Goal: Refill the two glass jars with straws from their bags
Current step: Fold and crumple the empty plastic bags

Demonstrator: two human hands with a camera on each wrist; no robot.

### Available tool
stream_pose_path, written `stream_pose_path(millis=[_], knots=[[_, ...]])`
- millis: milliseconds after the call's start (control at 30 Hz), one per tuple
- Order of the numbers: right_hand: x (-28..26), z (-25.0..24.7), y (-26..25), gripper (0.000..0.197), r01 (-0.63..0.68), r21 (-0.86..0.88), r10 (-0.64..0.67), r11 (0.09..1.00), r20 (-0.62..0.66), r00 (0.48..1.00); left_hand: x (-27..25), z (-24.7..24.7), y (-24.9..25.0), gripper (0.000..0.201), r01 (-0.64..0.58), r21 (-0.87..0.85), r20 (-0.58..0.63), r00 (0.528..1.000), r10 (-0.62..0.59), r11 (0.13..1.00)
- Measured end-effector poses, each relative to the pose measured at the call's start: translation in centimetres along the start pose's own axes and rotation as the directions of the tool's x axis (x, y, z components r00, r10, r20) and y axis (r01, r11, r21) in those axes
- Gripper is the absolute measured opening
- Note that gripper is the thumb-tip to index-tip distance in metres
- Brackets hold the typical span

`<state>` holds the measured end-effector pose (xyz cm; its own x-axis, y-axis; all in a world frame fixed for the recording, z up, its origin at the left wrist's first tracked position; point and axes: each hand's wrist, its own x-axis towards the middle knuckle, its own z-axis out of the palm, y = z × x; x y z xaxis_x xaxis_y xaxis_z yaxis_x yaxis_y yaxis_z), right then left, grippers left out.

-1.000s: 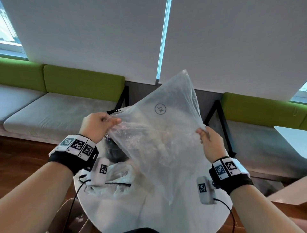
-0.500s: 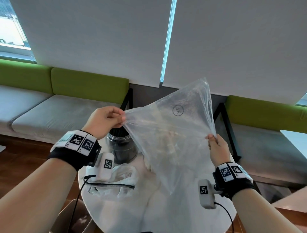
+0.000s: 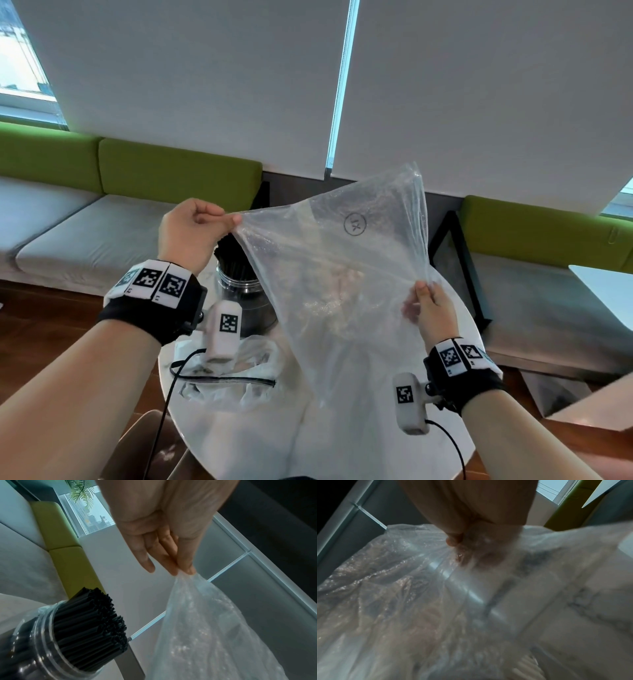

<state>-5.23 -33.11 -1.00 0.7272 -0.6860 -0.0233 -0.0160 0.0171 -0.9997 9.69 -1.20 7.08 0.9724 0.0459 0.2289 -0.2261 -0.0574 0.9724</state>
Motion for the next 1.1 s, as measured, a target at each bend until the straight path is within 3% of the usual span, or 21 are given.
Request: stream_pose_path(millis=[133,233,300,367,433,567,600,667,700,800,867,900,1000,1100], knots=[[-0.6,0.2,-0.1,0.028,-0.016,0.065,0.010,0.998,0.103,0.995,0.1,-0.2,0.5,0.017,-0.016,-0.070,0.057,0.998,0.020,0.997],[-1.1,1.0,-0.8,0.028,-0.105,0.195,0.072,0.975,0.167,0.983,-0.4,-0.3,0.2,0.033,0.007,-0.115,0.069,0.998,0.001,0.993],[-1.3,1.6,-1.0,0.029,-0.152,0.264,0.095,0.953,0.216,0.972,-1.4,-0.4,-0.6,0.051,0.092,-0.131,0.110,0.991,-0.078,0.987],[-1.6,2.3,-1.2,0.029,-0.201,0.319,0.115,0.926,0.269,0.956,-3.4,-0.1,-2.0,0.060,0.218,-0.018,0.201,0.957,-0.210,0.976],[-1.9,3.2,-1.3,0.030,-0.244,0.368,0.136,0.897,0.295,0.946,-5.9,0.4,-3.4,0.054,0.320,0.130,0.334,0.877,-0.345,0.938],[-2.8,4.8,-1.2,0.028,-0.287,0.433,0.167,0.854,0.294,0.941,-9.5,0.9,-6.9,0.016,0.323,0.461,0.571,0.605,-0.555,0.827],[-3.0,5.0,-1.1,0.024,-0.287,0.433,0.168,0.854,0.292,0.941,-9.9,1.0,-7.5,0.010,0.341,0.467,0.575,0.584,-0.573,0.816],[-3.5,4.9,-1.0,0.021,-0.279,0.355,0.154,0.892,0.342,0.927,-10.1,1.3,-8.2,0.004,0.384,0.422,0.543,0.619,-0.568,0.821],[-3.7,4.6,-0.9,0.030,-0.237,0.251,0.122,0.939,0.401,0.908,-9.9,1.3,-8.4,0.011,0.379,0.410,0.514,0.655,-0.554,0.829],[-4.3,3.3,-0.1,0.052,-0.021,-0.117,0.090,0.993,0.626,0.775,-9.5,1.6,-8.4,0.017,0.337,0.395,0.464,0.729,-0.502,0.855],[-4.0,2.3,0.8,0.061,0.005,-0.269,0.178,0.963,0.652,0.737,-9.3,1.8,-8.3,0.013,0.353,0.362,0.423,0.763,-0.490,0.863],[-3.5,1.8,1.2,0.060,0.044,-0.348,0.201,0.936,0.635,0.746,-8.9,1.7,-8.4,0.013,0.352,0.349,0.381,0.793,-0.475,0.868],[-1.3,-0.3,2.5,0.035,0.154,-0.554,0.163,0.818,0.480,0.862,-7.2,-0.3,-8.9,0.018,0.253,0.397,0.245,0.897,-0.368,0.882],[-0.4,-1.2,3.2,0.029,0.173,-0.608,0.140,0.775,0.433,0.891,-6.6,-1.1,-9.0,0.017,0.202,0.488,0.255,0.897,-0.360,0.849]])
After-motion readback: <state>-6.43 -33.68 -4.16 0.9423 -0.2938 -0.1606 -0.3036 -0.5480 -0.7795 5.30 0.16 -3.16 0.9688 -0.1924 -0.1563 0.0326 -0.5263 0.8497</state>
